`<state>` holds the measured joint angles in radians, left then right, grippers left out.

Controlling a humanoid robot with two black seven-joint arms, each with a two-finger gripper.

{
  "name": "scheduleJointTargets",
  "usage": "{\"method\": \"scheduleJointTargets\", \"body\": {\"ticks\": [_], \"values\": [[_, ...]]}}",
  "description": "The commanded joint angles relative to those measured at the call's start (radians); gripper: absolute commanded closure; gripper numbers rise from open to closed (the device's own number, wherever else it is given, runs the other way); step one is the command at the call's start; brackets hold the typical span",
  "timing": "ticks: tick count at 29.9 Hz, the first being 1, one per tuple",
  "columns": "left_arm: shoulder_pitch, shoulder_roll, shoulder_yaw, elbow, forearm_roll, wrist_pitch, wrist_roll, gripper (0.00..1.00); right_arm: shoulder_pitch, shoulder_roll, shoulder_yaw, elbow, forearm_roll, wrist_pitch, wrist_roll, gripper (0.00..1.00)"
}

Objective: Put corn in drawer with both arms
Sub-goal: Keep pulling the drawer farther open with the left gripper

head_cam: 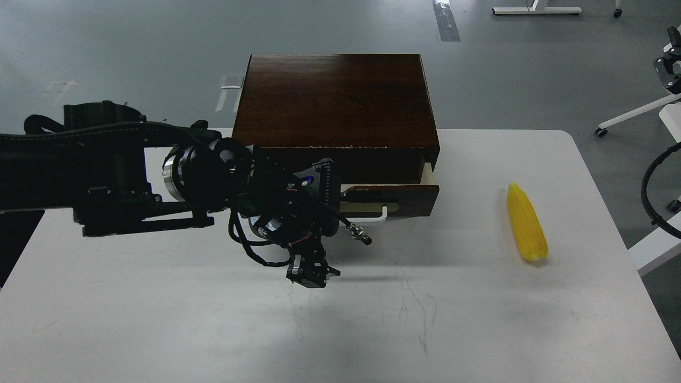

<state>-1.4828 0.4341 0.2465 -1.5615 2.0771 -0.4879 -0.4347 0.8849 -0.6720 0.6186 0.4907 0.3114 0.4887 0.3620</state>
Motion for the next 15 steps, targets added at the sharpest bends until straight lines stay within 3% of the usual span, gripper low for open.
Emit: {"method": "scheduleJointTargets", "body": {"ticks": [1,15], "values": [[0.002,-0.002,-0.001,-0.002,0.000,-0.001,-0.003,0.06,-0.006,-0.001,0.000,0.000,0.000,0.000,0.000,0.00],[0.006,0.000,0.001,-0.026,0.000,-0.001,-0.003,0.06,-0.006,0.000,0.000,0.000,0.000,0.000,0.000,0.00]]}}
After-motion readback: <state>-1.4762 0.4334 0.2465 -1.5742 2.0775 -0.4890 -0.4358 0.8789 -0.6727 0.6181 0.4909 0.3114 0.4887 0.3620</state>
